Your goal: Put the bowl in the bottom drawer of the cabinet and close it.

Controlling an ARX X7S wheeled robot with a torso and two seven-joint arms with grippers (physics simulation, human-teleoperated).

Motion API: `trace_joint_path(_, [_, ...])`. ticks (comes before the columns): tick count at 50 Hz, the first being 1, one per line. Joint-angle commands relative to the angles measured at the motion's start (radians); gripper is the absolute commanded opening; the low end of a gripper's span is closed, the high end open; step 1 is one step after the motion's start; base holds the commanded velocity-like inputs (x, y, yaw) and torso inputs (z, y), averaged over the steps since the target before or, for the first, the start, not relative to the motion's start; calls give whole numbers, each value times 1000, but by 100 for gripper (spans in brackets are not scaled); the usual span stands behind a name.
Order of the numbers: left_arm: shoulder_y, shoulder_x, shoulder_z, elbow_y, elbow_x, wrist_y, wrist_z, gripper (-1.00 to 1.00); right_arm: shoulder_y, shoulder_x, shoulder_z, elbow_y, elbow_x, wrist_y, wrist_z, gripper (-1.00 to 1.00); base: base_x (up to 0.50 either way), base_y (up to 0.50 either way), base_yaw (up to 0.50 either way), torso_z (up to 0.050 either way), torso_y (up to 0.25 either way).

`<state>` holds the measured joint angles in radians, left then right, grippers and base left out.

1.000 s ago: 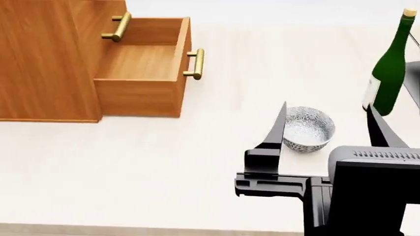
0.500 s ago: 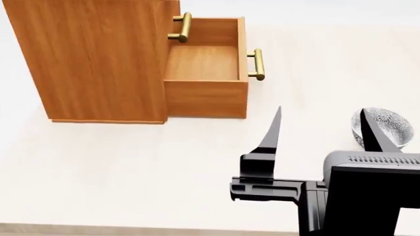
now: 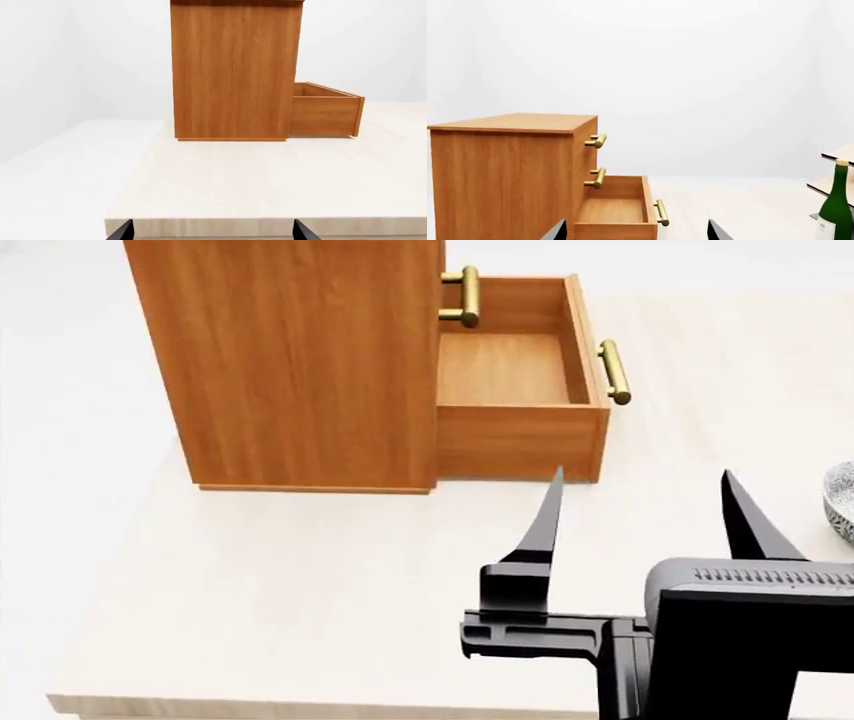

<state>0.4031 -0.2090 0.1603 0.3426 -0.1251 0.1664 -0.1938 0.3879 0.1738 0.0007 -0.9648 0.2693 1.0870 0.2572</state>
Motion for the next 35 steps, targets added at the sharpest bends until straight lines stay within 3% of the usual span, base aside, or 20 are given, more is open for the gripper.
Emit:
trace_joint_path(1, [-1, -5, 8, -1, -1, 2, -7, 100, -15, 11, -8, 10, -1, -24, 9, 100, 0, 0, 0, 0, 0])
trace_joint_path(9, [0, -9, 12, 2, -2, 1, -13, 100, -19, 18, -10, 8, 8, -28, 8, 100, 32, 0, 0, 0, 0])
trace_joint_path(35, [-5, -31, 30, 3, -12, 2, -37, 100, -3, 37, -10, -3, 26, -12, 28, 100, 398, 0, 0, 0, 0])
